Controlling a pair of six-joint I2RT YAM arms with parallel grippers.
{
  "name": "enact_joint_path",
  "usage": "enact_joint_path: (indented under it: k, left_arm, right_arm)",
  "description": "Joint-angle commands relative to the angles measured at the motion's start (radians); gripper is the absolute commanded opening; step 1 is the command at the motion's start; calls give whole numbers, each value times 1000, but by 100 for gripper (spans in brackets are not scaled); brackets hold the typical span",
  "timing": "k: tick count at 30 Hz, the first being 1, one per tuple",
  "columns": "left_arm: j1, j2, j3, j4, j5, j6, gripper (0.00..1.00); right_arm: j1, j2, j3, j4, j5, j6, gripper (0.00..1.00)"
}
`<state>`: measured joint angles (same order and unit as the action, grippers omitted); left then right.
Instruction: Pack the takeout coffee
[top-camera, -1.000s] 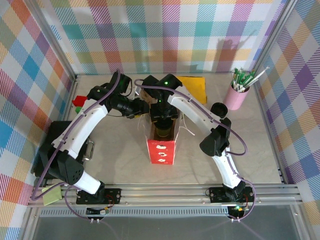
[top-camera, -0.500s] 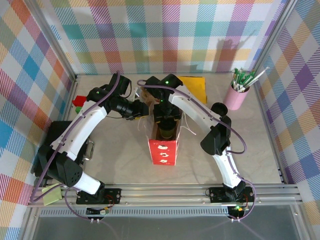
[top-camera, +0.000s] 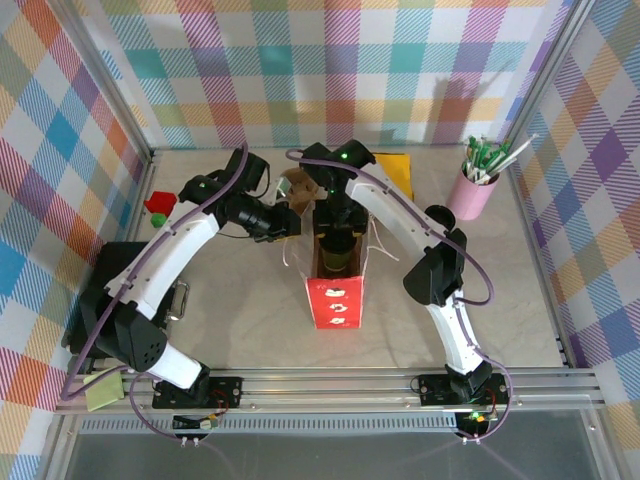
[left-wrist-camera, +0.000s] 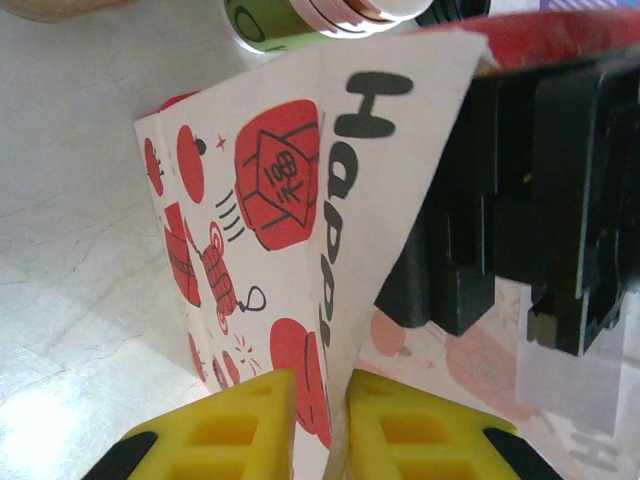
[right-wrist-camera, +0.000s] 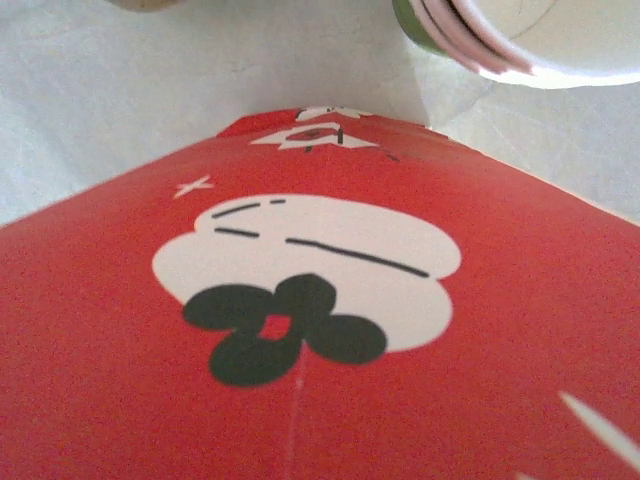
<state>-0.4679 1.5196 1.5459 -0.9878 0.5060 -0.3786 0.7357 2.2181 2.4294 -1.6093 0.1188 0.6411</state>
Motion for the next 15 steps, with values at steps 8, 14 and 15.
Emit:
enact_joint_path:
  k: [8,14,15]
  left_arm:
    - [-28,31,37,-2,5,23,19]
    - [-29,40,40,0,1,24,19]
    - [-29,40,40,-1,0,23,19]
  right_arm:
    - [-10,51,13,-43,9,18,58]
    - [-11,61,5,-36,16,20,58]
    - [-11,62,0,-41,15,21,58]
